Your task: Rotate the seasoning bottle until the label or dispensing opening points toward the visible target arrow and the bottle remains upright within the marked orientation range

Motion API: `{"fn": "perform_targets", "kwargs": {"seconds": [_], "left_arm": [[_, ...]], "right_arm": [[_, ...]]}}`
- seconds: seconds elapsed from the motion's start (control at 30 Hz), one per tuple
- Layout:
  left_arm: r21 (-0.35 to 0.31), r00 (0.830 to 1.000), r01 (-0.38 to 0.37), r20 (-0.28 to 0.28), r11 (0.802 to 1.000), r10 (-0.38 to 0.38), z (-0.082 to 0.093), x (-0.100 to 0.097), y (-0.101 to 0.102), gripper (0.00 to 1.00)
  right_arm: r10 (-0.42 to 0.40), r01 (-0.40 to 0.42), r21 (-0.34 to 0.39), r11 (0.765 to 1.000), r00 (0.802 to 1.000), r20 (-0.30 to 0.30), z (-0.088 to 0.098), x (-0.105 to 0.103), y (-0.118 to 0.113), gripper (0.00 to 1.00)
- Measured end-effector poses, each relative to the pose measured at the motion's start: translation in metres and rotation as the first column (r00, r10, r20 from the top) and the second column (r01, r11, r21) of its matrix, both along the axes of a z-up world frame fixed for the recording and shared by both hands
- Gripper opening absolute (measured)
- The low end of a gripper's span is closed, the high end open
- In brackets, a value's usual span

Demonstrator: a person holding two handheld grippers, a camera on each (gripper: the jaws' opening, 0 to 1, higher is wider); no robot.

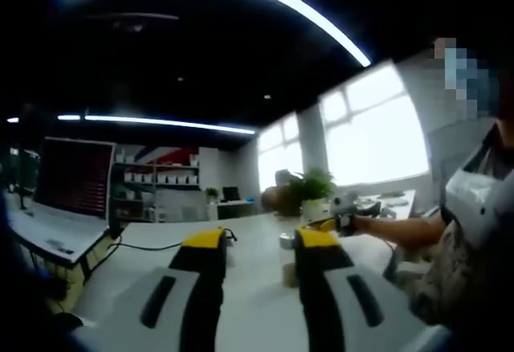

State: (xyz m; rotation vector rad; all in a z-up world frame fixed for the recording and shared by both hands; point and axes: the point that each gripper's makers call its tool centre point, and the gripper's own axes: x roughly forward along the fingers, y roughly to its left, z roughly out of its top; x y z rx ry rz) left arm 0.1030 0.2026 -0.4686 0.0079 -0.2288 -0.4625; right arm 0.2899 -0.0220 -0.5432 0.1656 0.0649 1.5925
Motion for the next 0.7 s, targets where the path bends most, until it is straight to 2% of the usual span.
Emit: {"fn": "perform_targets", "kwargs": {"seconds": [0.1,0.13,0.17,0.2,0.23,0.27,0.3,0.33,0.37,0.4,0.43,0.47,0.5,0.53,0.57,0.6,0.63,0.7], "left_arm": [[0.005,1.0,0.004,-0.002,1.0,-0.004,-0.001,0.001,-0.001,0.36],[0.007,1.0,0.004,-0.003,1.0,-0.004,-0.001,0.001,-0.002,0.36],[0.007,1.0,0.004,-0.003,1.0,-0.004,-0.002,0.001,-0.001,0.36],[0.006,1.0,0.004,-0.003,1.0,-0.004,-0.002,0.001,-0.001,0.36],[0.004,1.0,0.004,-0.004,1.0,-0.004,-0.002,0.002,-0.001,0.36],[0.003,1.0,0.003,-0.006,1.0,-0.003,-0.002,0.003,-0.001,0.36],[0.004,1.0,0.001,-0.008,1.0,-0.001,-0.003,0.003,0.0,0.36],[0.006,1.0,0.0,-0.008,1.0,0.0,-0.004,0.004,0.0,0.36],[0.006,1.0,0.0,-0.008,1.0,0.0,-0.004,0.004,0.0,0.36],[0.006,1.0,0.001,-0.008,1.0,-0.001,-0.005,0.004,0.0,0.35],[0.004,1.0,0.002,-0.008,1.0,-0.002,-0.006,0.004,0.0,0.35],[0.001,1.0,0.002,-0.009,1.0,-0.002,-0.006,0.004,0.0,0.35],[-0.002,1.0,0.002,-0.01,1.0,-0.002,-0.006,0.004,0.001,0.35],[-0.003,1.0,0.001,-0.01,1.0,-0.001,-0.007,0.004,0.001,0.35],[-0.003,1.0,0.0,-0.011,1.0,0.0,-0.007,0.004,0.001,0.35],[-0.002,1.0,-0.001,-0.008,1.0,0.001,-0.006,0.003,0.001,0.35],[-0.001,1.0,0.0,-0.006,1.0,0.0,-0.006,0.002,0.001,0.35],[-0.003,1.0,0.001,0.0,1.0,-0.001,-0.004,0.0,0.002,0.35]], "right_arm": [[-0.007,0.007,0.002,1.0,1.0,0.021,0.001,-0.01,0.004,0.41],[-0.051,0.052,-0.01,0.999,0.998,0.04,0.0,0.0,0.0,0.45],[-0.085,0.085,0.004,0.996,0.996,0.04,0.004,0.001,0.0,0.56],[-0.1,0.101,0.052,0.994,0.995,-0.015,0.013,-0.003,0.001,0.72],[-0.135,0.139,0.062,0.988,0.989,-0.062,0.017,0.0,-0.001,0.78],[-0.18,0.185,0.072,0.98,0.981,-0.065,0.021,0.001,-0.003,0.78],[-0.221,0.225,0.09,0.97,0.974,-0.051,0.024,0.003,-0.003,0.73],[-0.3,0.301,0.119,0.946,0.954,-0.031,0.027,0.008,-0.006,0.69],[-0.322,0.322,0.138,0.937,0.947,-0.02,0.027,0.004,-0.006,0.65],[-0.347,0.351,0.113,0.929,0.936,-0.054,0.022,0.001,-0.005,0.63],[-0.389,0.393,0.102,0.914,0.919,-0.061,0.019,0.002,-0.005,0.62],[-0.44,0.442,0.112,0.89,0.897,-0.05,0.02,0.003,-0.007,0.62],[-0.501,0.504,0.105,0.857,0.864,-0.052,0.018,0.006,-0.01,0.59],[-0.541,0.541,0.095,0.836,0.84,-0.021,0.016,0.008,-0.012,0.56],[-0.595,0.594,0.061,0.802,0.804,0.009,0.01,0.009,-0.015,0.52],[-0.622,0.619,0.056,0.783,0.781,0.058,0.009,0.01,-0.016,0.5],[-0.64,0.638,0.043,0.768,0.765,0.068,0.007,0.01,-0.016,0.5],[-0.661,0.66,0.042,0.75,0.748,0.062,0.005,0.01,-0.014,0.49]]}}
